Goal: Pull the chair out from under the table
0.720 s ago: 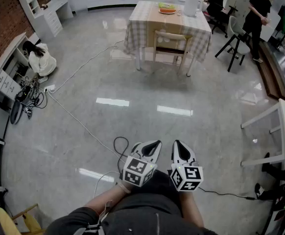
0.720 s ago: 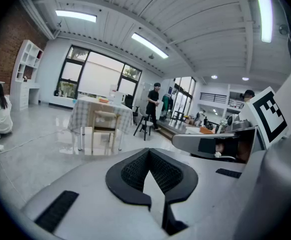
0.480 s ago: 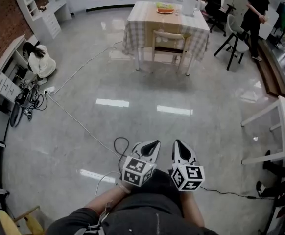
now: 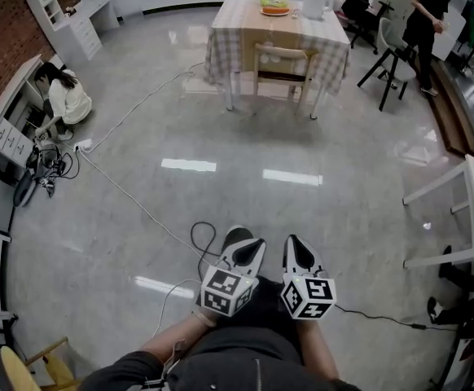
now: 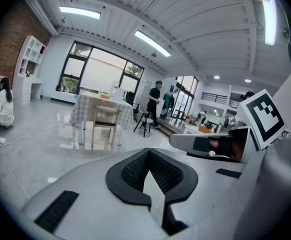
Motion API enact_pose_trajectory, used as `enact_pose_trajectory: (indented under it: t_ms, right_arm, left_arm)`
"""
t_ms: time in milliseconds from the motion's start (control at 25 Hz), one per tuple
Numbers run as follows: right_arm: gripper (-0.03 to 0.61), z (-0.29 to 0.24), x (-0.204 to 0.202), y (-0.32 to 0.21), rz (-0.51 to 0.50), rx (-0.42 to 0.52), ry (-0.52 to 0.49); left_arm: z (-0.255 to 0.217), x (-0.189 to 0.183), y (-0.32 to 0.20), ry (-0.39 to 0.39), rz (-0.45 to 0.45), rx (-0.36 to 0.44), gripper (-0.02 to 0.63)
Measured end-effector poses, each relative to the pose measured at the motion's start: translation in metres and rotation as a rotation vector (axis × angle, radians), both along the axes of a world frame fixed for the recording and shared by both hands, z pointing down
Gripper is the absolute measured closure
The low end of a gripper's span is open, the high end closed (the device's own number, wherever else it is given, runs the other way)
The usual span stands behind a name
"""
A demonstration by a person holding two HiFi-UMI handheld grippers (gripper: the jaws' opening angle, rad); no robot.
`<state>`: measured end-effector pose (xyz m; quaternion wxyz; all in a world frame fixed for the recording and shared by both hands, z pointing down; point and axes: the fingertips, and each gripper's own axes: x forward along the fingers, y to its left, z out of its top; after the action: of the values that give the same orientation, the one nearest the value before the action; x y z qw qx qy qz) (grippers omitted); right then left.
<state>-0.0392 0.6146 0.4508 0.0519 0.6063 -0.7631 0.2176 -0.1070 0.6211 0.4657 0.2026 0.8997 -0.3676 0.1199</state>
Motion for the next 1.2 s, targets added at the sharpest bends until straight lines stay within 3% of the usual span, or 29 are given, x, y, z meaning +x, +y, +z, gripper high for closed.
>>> enact_pose_trajectory:
  t_ms: [280, 520, 1200]
  right_arm:
    - [0.568, 0.002, -0.006, -0.002, -0.010, -0.005, -0.006]
    - [0.566, -0.002, 0.016, -0.021, 0.015, 0.005, -0.009]
    - [0.566, -0.017, 0.041, -0.139, -0.036, 0.032, 0.025]
  left_arm:
    - [0.005, -0.006, -0.006, 0.010, -0.010, -0.018, 0.609]
    - [0.004, 0.017, -0.025, 0.014, 0.019, -0.011, 0.609]
    - [-0.011, 0.056, -0.146, 0.038, 0.022, 0.001, 0.609]
